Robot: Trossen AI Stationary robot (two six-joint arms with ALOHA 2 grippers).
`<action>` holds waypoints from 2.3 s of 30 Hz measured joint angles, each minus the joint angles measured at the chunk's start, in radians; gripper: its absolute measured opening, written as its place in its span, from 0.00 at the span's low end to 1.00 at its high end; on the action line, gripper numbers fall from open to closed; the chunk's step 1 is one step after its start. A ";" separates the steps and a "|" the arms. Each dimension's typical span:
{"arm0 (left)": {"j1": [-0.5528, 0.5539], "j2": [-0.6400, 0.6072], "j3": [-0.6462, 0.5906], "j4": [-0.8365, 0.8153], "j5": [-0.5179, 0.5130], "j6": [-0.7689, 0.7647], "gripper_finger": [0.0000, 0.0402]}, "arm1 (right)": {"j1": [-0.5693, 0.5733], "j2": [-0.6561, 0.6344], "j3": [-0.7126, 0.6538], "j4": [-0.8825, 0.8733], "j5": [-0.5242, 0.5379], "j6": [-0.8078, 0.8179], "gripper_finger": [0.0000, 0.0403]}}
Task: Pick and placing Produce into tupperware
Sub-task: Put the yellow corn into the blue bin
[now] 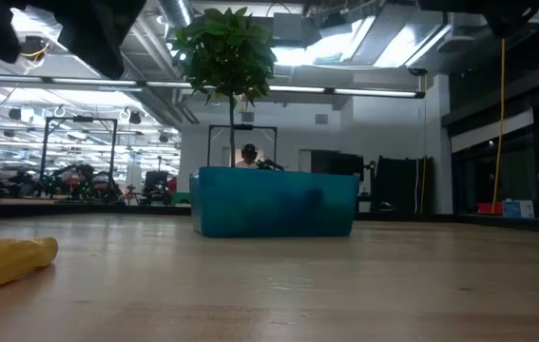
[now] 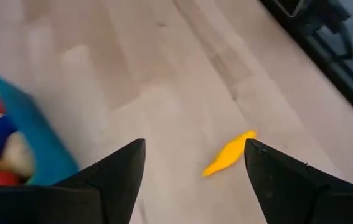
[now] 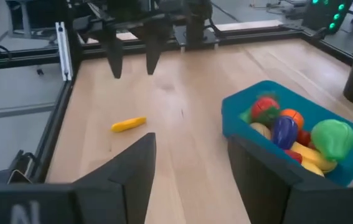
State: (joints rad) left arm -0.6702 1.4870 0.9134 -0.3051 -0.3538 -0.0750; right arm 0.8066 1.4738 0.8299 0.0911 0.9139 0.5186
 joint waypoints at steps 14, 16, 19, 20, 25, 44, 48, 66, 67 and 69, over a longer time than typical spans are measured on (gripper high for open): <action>0.007 0.261 0.207 -0.226 0.087 0.113 0.64 | 0.000 0.000 0.000 0.003 -0.044 -0.001 0.50; 0.007 0.286 0.221 -0.227 0.088 0.137 0.63 | 0.000 0.000 0.000 0.002 -0.044 -0.001 0.50; 0.007 0.318 0.238 -0.230 0.132 0.164 0.63 | 0.000 0.000 0.000 0.004 -0.044 -0.001 0.50; 0.007 0.328 0.242 -0.231 0.141 0.165 0.63 | 0.000 0.000 0.000 0.004 -0.045 -0.001 0.50; 0.009 0.363 0.250 -0.241 0.157 0.167 0.63 | 0.000 0.000 0.000 0.004 -0.047 -0.001 0.50; 0.051 0.455 0.254 -0.223 0.264 0.188 0.63 | 0.000 0.000 0.000 0.003 -0.052 -0.003 0.50; 0.044 0.455 0.253 -0.218 0.265 0.161 0.57 | 0.000 0.000 0.000 0.003 -0.052 -0.003 0.50; 0.025 0.457 0.250 -0.199 0.265 -0.026 0.05 | 0.000 0.000 0.000 0.002 -0.052 -0.003 0.50; 0.026 0.456 0.250 -0.198 0.265 -0.036 0.06 | 0.000 0.000 0.000 0.002 -0.052 -0.003 0.50; 0.031 0.453 0.250 -0.194 0.269 -0.052 0.05 | 0.000 0.000 0.000 0.002 -0.052 -0.003 0.50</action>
State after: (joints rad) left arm -0.6389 1.9395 1.1629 -0.4995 -0.0848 -0.1273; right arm 0.8062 1.4742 0.8299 0.0933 0.8619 0.5152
